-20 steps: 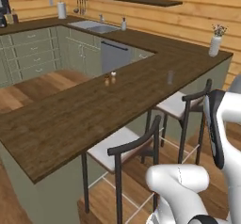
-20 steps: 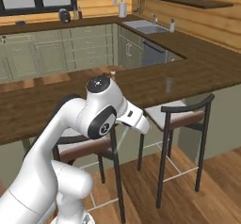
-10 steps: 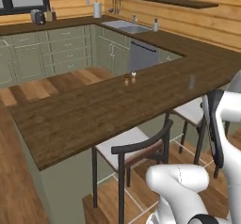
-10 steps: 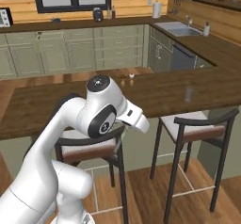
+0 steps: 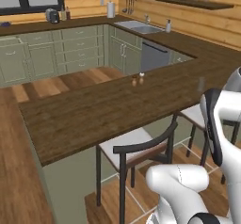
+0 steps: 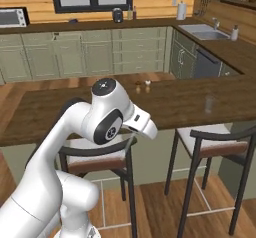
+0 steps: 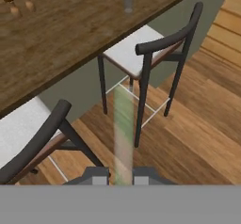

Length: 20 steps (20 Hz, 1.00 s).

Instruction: Take a straw from the drawer in front and place it inside the glass cup on the dining counter.

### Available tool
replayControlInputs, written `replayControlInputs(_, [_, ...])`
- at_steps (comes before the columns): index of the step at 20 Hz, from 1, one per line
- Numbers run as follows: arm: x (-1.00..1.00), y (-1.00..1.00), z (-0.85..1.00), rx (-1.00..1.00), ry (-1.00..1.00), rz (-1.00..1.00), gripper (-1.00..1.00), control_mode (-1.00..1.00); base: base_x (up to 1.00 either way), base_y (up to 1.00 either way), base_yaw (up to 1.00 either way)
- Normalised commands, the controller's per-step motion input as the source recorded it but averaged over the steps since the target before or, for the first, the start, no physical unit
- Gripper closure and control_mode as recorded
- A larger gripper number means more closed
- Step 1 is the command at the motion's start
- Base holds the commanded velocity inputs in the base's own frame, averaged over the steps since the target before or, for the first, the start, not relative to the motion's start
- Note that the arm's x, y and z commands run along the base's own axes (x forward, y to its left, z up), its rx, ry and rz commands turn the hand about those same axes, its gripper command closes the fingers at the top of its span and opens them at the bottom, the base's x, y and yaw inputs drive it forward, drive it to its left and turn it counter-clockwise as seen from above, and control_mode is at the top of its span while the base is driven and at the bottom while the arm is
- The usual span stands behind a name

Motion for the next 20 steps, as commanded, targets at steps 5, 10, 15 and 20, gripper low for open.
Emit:
replayControlInputs(5, [0.00, 0.00, 0.00, 0.00, 0.00, 0.00, 1.00, 1.00, 0.67, -0.82, 0.05])
replayControlInputs(10, [0.00, 0.00, 0.00, 0.00, 0.00, 0.00, 1.00, 1.00, 0.47, -0.99, 0.11])
replayControlInputs(15, [0.00, 0.00, 0.00, 0.00, 0.00, 0.00, 1.00, 1.00, 0.04, -0.97, 0.00])
replayControlInputs(20, [0.00, 0.00, 0.00, 0.00, 0.00, 0.00, 1.00, 1.00, -0.22, -0.76, -0.01])
